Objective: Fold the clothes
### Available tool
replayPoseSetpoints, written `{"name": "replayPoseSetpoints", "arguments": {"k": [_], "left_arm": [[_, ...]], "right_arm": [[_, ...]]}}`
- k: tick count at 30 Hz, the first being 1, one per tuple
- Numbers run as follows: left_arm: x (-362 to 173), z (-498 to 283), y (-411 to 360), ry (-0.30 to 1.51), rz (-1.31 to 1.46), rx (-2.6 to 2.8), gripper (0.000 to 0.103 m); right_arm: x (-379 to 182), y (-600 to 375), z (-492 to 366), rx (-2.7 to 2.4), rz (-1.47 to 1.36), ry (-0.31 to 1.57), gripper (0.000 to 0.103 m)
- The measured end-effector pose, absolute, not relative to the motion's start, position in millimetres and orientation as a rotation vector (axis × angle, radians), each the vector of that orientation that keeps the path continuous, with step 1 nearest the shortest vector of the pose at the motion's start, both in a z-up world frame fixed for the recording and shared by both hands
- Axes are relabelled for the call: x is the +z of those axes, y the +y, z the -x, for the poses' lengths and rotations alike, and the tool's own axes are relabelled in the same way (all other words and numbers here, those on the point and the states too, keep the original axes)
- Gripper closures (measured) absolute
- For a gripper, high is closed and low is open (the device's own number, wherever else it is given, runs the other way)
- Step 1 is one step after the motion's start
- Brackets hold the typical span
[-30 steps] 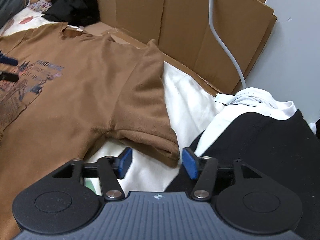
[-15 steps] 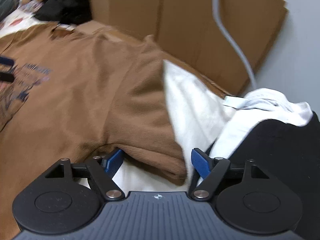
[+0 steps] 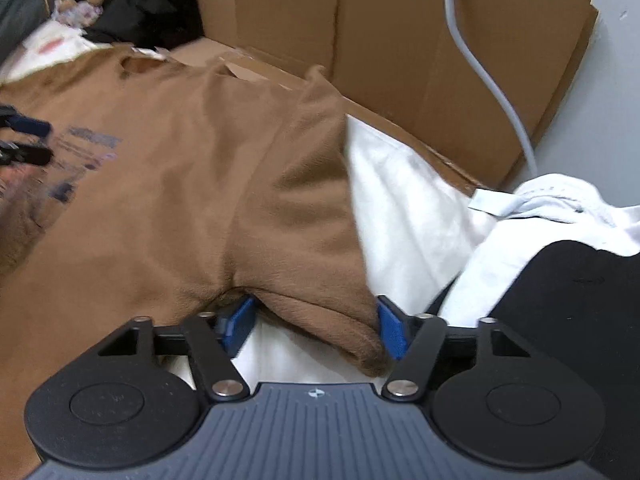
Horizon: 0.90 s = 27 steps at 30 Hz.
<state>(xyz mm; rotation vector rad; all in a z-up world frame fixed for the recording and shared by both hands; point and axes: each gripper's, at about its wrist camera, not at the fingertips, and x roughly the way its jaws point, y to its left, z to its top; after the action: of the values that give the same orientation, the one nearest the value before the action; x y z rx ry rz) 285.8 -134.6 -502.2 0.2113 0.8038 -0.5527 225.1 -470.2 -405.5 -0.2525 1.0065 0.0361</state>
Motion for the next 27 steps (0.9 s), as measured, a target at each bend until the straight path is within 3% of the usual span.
{"name": "replayPoseSetpoints", "arguments": {"k": [6, 14, 15, 17, 18, 27], "left_arm": [[-503.3, -283.6, -133.9, 0.808, -0.216, -0.559, 0.03], [-502.8, -283.6, -132.0, 0.811, -0.212, -0.557, 0.03], [-503.5, -283.9, -131.7, 0.813, -0.213, -0.556, 0.03], [-504.2, -283.7, -131.7, 0.815, -0.214, -0.555, 0.03], [-504.4, -283.4, -131.8, 0.816, -0.215, -0.555, 0.03], [-505.9, -281.0, -132.9, 0.824, -0.22, -0.556, 0.03]], "right_arm": [[-418.4, -453.8, -224.3, 0.073, 0.373, 1.047, 0.038], [-404.2, -468.8, -230.1, 0.123, 0.234, 1.056, 0.04], [-401.8, -470.6, -230.3, 0.136, 0.244, 1.056, 0.042], [-401.7, -474.4, -231.7, 0.103, 0.274, 1.048, 0.061], [-402.5, -476.6, -233.0, 0.083, 0.282, 1.047, 0.064], [-415.6, -467.9, -239.5, 0.068, 0.319, 1.064, 0.064]]}}
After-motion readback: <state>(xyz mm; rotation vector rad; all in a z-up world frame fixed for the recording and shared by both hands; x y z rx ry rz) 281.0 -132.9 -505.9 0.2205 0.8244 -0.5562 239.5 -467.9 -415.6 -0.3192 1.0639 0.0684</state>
